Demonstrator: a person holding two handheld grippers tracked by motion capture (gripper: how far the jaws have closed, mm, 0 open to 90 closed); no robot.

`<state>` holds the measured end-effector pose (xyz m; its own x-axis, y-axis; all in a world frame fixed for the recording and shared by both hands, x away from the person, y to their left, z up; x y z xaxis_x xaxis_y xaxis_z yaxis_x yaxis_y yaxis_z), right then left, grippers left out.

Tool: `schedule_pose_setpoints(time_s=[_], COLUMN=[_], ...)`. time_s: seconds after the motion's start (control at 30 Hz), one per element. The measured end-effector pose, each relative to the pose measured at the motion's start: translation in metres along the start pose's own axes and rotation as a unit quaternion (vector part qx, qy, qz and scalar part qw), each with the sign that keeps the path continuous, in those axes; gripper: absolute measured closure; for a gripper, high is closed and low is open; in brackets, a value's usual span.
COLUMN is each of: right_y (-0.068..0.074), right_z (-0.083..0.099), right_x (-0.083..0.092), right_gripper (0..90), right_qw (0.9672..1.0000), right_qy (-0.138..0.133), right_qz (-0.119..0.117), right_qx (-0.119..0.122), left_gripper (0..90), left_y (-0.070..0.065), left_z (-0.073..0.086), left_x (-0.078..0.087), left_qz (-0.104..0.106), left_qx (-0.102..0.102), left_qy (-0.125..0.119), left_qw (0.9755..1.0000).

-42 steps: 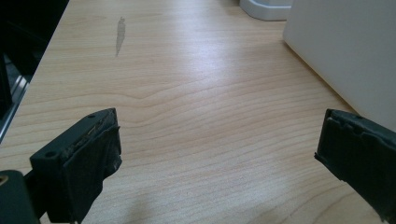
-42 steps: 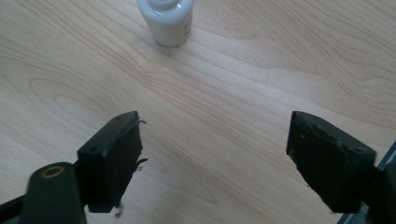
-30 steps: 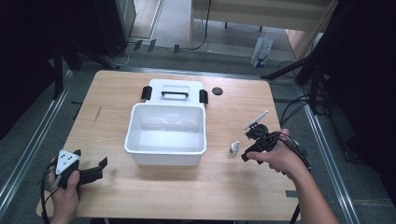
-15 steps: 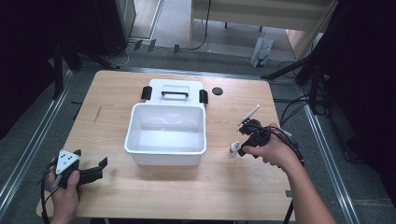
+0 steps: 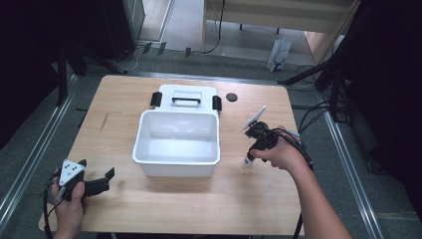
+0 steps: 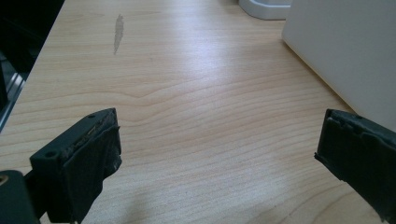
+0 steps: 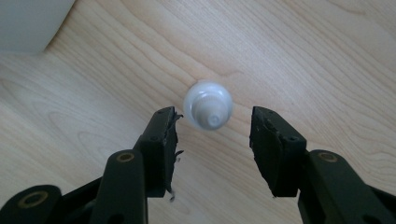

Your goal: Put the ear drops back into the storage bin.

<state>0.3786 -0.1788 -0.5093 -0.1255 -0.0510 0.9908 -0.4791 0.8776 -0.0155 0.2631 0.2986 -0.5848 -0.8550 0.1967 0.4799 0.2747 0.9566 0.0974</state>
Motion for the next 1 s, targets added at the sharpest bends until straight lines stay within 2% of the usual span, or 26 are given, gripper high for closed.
schedule_pose_setpoints(time_s=[0.2, 0.37, 0.53, 0.67, 0.8, 1.0], right_y=[0.0, 0.0, 0.002, 0.003, 0.006, 0.008], right_z=[-0.006, -0.008, -0.008, -0.008, -0.009, -0.012], right_x=[-0.008, -0.013, -0.013, -0.013, -0.008, 0.01], right_gripper=[55.2, 61.6, 71.7, 72.1, 72.3, 72.3], right_qw=[0.9999, 0.9997, 0.9996, 0.9996, 0.9997, 0.9996], right_qy=[0.009, 0.019, 0.025, 0.027, 0.022, 0.021], right_qz=[0.009, 0.005, -0.006, -0.007, -0.011, -0.005], right_qx=[-0.008, -0.011, -0.012, -0.005, 0.005, 0.018], left_gripper=[0.3, 0.3, 0.3, 0.3, 0.3, 0.3], left_y=[0.0, 0.0, 0.0, 0.0, 0.0, 0.0], left_z=[0.0, 0.0, 0.0, 0.0, 0.0, 0.0], left_x=[0.0, 0.0, 0.0, 0.0, 0.0, 0.0], left_qz=[0.0, 0.001, 0.001, 0.0, 0.0, 0.001], left_qx=[0.0, 0.0, 0.0, 0.0, 0.0, 0.0], left_qy=[0.0, 0.001, 0.001, 0.001, 0.001, 0.001], left_qw=[1.0, 1.0, 1.0, 1.0, 1.0, 1.0])
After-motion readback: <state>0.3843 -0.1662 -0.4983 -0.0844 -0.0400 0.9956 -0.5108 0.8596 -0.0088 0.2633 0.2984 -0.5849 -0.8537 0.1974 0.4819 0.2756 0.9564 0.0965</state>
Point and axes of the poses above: each handheld gripper's, and its own axes: x roughly backward along the jaws, z roughly out of its underside, y roughly to its left, the point moved 7 cm from there along -x, roughly forward along the jaws, and after that the axes turned 11 degrees about -x, right-handed, at the moved point
